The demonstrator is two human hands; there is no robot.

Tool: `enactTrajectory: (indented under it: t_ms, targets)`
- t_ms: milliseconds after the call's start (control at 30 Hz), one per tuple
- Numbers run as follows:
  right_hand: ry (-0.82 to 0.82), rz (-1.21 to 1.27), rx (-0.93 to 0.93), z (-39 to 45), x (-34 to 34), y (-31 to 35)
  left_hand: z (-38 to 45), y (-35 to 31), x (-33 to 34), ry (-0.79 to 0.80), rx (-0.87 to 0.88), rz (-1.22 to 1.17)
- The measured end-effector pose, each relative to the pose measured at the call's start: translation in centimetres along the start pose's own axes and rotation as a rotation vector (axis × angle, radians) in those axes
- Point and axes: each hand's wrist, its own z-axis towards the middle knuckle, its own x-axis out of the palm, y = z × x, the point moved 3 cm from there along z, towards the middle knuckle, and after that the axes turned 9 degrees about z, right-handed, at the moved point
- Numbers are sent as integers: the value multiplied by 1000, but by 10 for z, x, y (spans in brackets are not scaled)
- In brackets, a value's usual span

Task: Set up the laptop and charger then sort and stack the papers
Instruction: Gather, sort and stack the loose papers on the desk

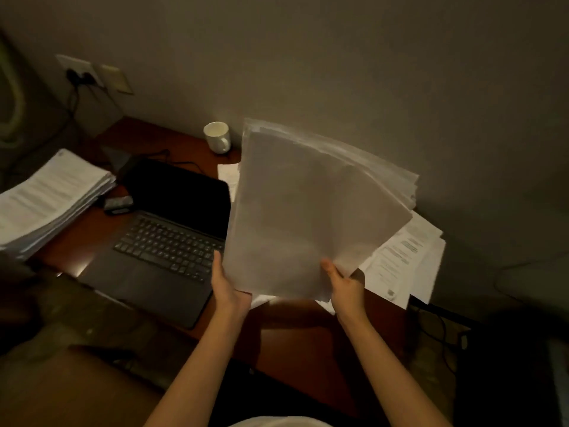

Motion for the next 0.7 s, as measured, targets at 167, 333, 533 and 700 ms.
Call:
enactTrajectory:
  t_ms: [167,333,533,700]
  targets:
    - [188,-119,60,-11,37,-1,12,-33,-45,-208,79,-138]
    - [292,-115,32,-12,81,11,20,-67,-84,-514,127,-209]
    - [204,-62,-2,-23,143,-6,41,-103,-115,-455,248,-283]
    - [207,-36,10,-13,219,-16,66,-152,-137,-414,299,-184]
